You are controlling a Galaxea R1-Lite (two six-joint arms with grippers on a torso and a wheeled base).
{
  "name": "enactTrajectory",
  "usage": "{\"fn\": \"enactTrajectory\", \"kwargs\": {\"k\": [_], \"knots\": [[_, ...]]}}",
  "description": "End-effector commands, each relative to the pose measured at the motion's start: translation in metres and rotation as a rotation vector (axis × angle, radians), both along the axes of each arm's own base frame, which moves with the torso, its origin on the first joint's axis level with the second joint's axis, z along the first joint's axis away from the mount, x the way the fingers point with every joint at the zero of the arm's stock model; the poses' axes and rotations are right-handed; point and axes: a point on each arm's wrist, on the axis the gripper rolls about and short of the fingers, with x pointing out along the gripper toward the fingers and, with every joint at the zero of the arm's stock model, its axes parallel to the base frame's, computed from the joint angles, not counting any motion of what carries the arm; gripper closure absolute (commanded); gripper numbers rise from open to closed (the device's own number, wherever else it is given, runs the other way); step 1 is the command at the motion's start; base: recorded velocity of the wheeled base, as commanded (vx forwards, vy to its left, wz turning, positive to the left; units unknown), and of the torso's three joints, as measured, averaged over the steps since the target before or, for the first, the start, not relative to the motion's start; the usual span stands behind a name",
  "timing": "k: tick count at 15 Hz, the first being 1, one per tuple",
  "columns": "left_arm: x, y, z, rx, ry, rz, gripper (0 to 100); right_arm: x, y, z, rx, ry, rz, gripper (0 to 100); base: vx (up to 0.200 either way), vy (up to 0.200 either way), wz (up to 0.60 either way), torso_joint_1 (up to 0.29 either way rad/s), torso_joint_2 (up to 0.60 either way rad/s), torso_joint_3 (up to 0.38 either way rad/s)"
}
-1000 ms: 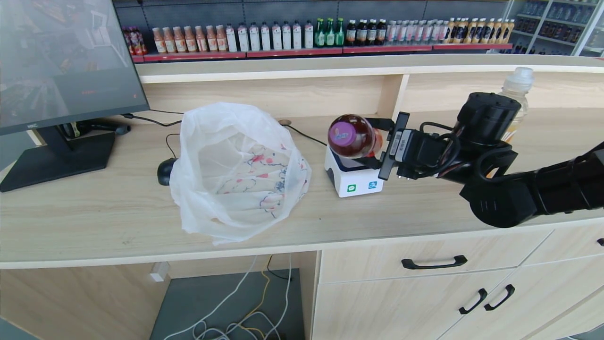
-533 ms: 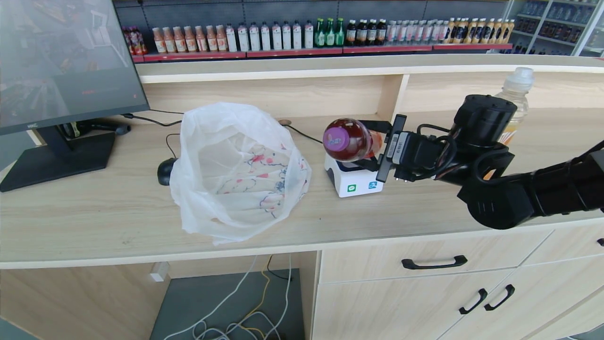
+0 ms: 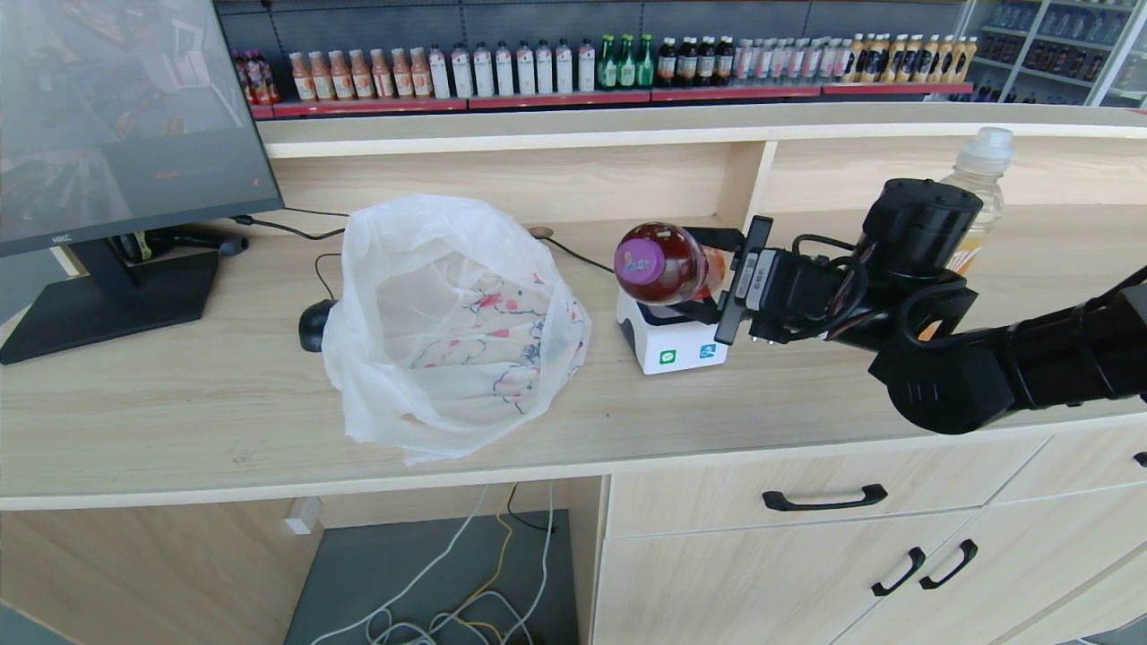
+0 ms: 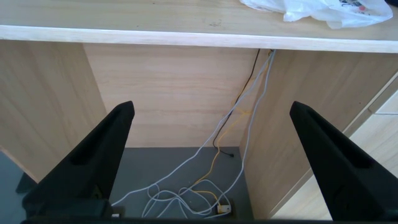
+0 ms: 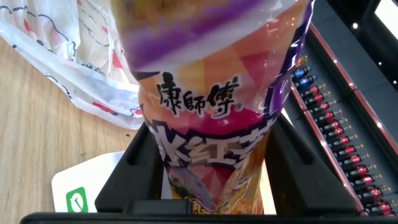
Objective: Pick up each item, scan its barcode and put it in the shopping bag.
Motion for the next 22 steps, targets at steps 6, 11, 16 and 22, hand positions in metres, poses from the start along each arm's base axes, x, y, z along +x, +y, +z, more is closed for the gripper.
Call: {"fn": "enactTrajectory", "kwargs": {"k": [6, 11, 16, 22], "knots": [[0.000, 0.000, 0.000, 0.001, -0.001, 0.000, 0, -0.008, -0.002, 0.024, 0.041, -0.037, 0.001, 100, 0.000, 0.000, 0.00, 0.000, 0.00, 0.000], [0.000, 0.000, 0.000, -0.001, -0.001, 0.001, 0, -0.025, -0.003, 0.060, 0.157, -0.006, -0.009, 100, 0.000, 0.000, 0.00, 0.000, 0.00, 0.000], [0.000, 0.000, 0.000, -0.001, -0.001, 0.000, 0, -0.042, -0.006, 0.079, 0.335, 0.080, 0.018, 100, 0.000, 0.000, 0.00, 0.000, 0.00, 0.000], [0.000, 0.000, 0.000, 0.001, -0.001, 0.000, 0, -0.060, -0.018, 0.059, 0.564, 0.284, 0.010, 100, 0.000, 0.000, 0.00, 0.000, 0.00, 0.000]]}}
